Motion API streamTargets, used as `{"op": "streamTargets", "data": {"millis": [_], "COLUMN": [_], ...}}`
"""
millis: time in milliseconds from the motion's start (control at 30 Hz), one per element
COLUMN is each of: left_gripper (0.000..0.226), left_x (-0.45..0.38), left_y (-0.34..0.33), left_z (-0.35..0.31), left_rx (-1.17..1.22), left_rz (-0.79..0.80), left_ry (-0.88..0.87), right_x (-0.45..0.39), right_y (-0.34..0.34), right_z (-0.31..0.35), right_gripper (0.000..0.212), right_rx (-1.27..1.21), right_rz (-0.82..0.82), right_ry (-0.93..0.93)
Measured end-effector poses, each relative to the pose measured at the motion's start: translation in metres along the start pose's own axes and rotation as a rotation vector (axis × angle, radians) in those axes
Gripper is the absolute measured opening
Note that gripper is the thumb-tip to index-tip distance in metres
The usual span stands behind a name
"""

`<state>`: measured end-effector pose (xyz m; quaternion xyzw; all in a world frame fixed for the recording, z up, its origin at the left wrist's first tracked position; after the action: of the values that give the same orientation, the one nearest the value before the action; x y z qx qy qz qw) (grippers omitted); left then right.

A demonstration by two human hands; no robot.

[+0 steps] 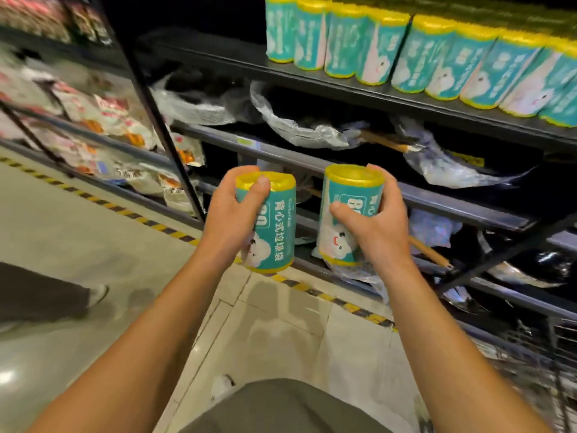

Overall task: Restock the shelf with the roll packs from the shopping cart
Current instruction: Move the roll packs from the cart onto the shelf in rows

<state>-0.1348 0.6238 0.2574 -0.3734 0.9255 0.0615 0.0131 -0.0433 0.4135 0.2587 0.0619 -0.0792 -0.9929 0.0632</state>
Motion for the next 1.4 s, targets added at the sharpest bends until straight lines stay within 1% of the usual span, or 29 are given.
{"op": "streamTargets", "data": {"millis": [67,200,300,367,500,600,767,800,900,1000,1133,1267,1400], "left_gripper": [0.028,0.026,0.023,0.023,0.021,0.027,0.036,0.035,0.021,0.019,0.03,0.014,0.022], "left_x": [-0.019,-0.056,-0.085,-0.106,-0.149,-0.185,-0.253,-0.267,-0.307,-0.341,-0.381,-0.426,-0.47], "left_y": [0.034,0.087,0.115,0.132,0.153,0.159,0.151,0.146,0.133,0.118,0.096,0.075,0.055], "left_z": [0.006,0.022,0.036,0.044,0.057,0.064,0.062,0.059,0.051,0.044,0.031,0.017,-0.006], "left_rx": [-0.005,0.021,0.041,0.059,0.131,0.152,0.138,0.129,0.13,0.134,0.149,0.14,0.105], "left_rz": [-0.015,-0.03,-0.03,-0.051,-0.093,-0.11,-0.101,-0.091,-0.097,-0.081,-0.005,0.054,0.15], "left_ry": [0.01,0.031,0.097,0.14,0.209,0.2,0.176,0.162,0.125,0.113,0.08,0.011,-0.133], "right_x": [-0.002,-0.004,-0.008,-0.014,-0.044,-0.077,-0.143,-0.156,-0.193,-0.222,-0.248,-0.268,-0.285], "right_y": [-0.038,-0.109,-0.15,-0.173,-0.214,-0.246,-0.285,-0.289,-0.296,-0.298,-0.298,-0.301,-0.309], "right_z": [0.006,0.007,0.003,0.002,0.001,0.002,0.008,0.011,0.019,0.026,0.031,0.039,0.049], "right_gripper": [0.079,0.076,0.076,0.077,0.072,0.073,0.074,0.073,0.075,0.078,0.075,0.073,0.077], "right_rx": [0.012,0.002,-0.004,0.0,0.022,0.044,0.035,0.037,0.025,0.023,-0.001,-0.027,-0.07], "right_rz": [0.016,-0.034,-0.05,-0.04,-0.023,0.026,0.05,0.046,0.042,0.023,-0.03,-0.104,-0.203], "right_ry": [0.022,0.01,-0.031,-0.044,-0.036,-0.013,0.022,0.033,0.045,0.059,0.046,0.047,0.071]}}
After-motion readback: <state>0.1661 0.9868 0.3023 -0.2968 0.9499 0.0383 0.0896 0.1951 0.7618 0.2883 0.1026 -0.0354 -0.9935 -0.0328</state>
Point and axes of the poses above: each hand's wrist, its own x-axis away from the middle knuckle, its own y-axis out of the back of the hand, z = x × y, the point moved 5 cm from there along -x, towards the middle knuckle, and after that the axes turned 7 degrees about -z, right-handed, at the moved point
